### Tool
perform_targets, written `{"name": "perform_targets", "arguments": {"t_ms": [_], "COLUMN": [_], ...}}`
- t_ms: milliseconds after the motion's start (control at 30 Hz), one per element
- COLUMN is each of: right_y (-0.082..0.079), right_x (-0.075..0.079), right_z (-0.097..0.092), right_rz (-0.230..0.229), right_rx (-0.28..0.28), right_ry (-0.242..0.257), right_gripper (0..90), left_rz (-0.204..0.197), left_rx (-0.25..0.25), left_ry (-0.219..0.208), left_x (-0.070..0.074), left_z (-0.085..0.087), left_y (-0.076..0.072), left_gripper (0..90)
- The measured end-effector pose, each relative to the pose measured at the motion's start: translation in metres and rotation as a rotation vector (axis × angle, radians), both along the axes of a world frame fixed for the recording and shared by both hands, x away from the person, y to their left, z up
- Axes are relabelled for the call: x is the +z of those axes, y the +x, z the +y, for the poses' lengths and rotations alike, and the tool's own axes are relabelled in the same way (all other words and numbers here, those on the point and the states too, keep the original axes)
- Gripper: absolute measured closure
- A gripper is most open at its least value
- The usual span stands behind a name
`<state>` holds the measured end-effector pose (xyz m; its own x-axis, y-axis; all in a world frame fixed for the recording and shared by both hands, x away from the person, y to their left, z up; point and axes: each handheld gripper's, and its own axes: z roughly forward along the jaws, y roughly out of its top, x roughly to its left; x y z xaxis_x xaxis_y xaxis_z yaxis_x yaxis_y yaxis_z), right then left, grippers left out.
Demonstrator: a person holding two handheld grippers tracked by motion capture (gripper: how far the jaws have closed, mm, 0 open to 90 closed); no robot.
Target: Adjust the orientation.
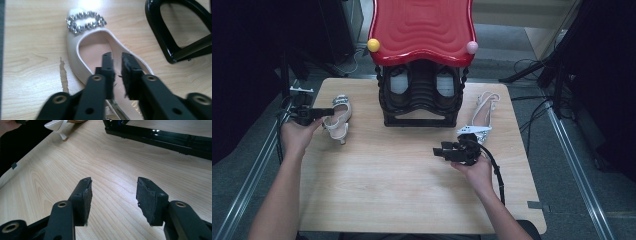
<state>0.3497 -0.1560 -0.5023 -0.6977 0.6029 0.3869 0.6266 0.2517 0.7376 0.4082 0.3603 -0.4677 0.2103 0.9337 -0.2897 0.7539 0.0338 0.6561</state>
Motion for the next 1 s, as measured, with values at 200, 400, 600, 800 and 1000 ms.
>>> {"name": "perform_targets", "arguments": {"t_ms": [200, 400, 600, 800, 1000], "right_y": [0.000, 0.000, 0.000, 0.002, 0.001], "right_x": [0.000, -0.002, -0.002, -0.005, -0.005], "right_z": [0.000, 0.001, 0.001, 0.002, 0.003], "right_rz": [0.000, 0.007, 0.014, 0.019, 0.013], "right_rx": [0.003, 0.002, 0.007, 0.010, 0.014], "right_ry": [-0.003, -0.009, -0.014, -0.022, -0.022], "right_gripper": [47.6, 47.6, 47.6, 47.6, 47.6], "left_rz": [0.026, 0.059, 0.067, 0.043, 0.093], "left_rx": [0.033, 0.074, 0.088, 0.123, 0.147], "left_ry": [0.055, 0.051, 0.067, 0.061, 0.023], "left_x": [-0.004, -0.023, -0.035, -0.040, -0.039], "left_z": [-0.001, 0.002, 0.000, 0.002, 0.007], "left_y": [-0.002, 0.001, 0.003, 0.001, 0.004], "left_gripper": [70.9, 70.2, 70.0, 77.0, 86.8]}}
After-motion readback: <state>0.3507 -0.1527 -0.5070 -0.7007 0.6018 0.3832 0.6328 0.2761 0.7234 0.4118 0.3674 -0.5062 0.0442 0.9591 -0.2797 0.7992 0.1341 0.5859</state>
